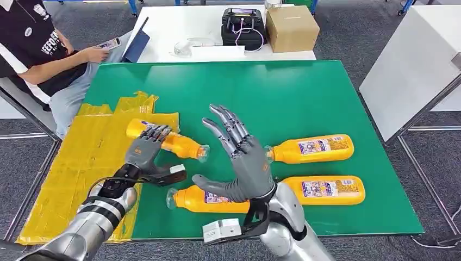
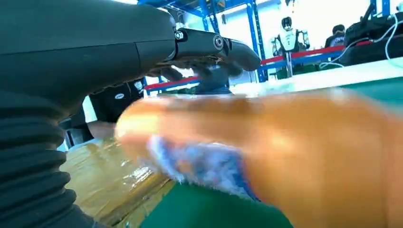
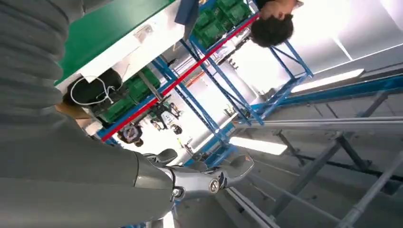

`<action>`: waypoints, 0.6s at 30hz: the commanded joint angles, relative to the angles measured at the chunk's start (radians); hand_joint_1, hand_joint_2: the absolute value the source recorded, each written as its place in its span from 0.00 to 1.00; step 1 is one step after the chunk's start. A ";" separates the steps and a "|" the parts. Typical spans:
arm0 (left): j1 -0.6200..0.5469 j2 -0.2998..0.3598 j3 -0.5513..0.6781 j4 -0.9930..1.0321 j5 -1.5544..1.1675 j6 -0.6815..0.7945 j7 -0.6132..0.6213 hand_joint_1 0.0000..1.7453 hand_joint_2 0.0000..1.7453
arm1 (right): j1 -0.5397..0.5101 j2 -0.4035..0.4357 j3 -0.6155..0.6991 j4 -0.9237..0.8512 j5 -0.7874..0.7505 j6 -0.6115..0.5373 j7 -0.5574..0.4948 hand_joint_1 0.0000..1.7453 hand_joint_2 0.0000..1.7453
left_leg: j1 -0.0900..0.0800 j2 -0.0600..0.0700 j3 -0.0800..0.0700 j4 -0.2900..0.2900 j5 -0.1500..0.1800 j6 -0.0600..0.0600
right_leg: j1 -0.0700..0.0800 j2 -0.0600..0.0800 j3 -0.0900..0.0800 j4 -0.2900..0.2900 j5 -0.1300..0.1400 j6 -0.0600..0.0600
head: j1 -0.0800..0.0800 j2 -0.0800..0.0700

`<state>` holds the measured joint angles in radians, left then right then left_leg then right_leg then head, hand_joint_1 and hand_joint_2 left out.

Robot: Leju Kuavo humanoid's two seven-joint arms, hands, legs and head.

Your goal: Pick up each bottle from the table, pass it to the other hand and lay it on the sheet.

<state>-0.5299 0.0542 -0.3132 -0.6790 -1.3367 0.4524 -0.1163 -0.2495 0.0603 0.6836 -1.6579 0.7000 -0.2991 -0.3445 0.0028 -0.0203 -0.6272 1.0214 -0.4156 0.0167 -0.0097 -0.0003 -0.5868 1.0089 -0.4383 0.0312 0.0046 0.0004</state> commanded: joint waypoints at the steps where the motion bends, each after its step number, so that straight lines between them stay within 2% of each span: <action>1: -0.036 -0.013 -0.005 0.067 0.038 0.054 0.011 0.00 1.00 | -0.044 -0.027 0.028 0.056 -0.001 0.003 0.008 0.00 1.00 | 0.001 0.001 0.002 0.000 -0.001 0.000 | 0.001 0.000 0.003 -0.002 0.000 0.000 | 0.000 0.000; 12: -0.036 -0.013 -0.005 0.067 0.038 0.054 0.011 0.00 1.00 | -0.044 -0.027 0.028 0.056 -0.001 0.003 0.008 0.00 1.00 | 0.001 0.001 0.002 0.000 -0.001 0.000 | 0.001 0.000 0.002 -0.001 0.000 0.000 | 0.000 0.000; 13: -0.036 -0.013 -0.005 0.067 0.038 0.054 0.011 0.00 1.00 | -0.044 -0.027 0.028 0.056 -0.001 0.003 0.008 0.00 1.00 | 0.003 0.003 0.005 -0.001 -0.001 -0.001 | 0.003 0.001 0.007 -0.004 0.000 -0.001 | 0.000 0.000; 18: -0.036 -0.013 -0.005 0.067 0.038 0.054 0.011 0.00 1.00 | -0.044 -0.027 0.028 0.056 -0.001 0.003 0.008 0.00 1.00 | 0.000 0.001 0.002 0.000 0.000 0.000 | 0.001 0.000 0.002 -0.001 0.000 0.000 | 0.000 0.000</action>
<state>-0.5296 0.0519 -0.3147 -0.6733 -1.2985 0.5058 -0.1080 -0.2517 0.0603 0.6870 -1.6560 0.7012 -0.2991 -0.3429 0.0028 -0.0205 -0.6274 1.0214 -0.4156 0.0167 -0.0096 -0.0004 -0.5868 1.0090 -0.4383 0.0312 0.0046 0.0004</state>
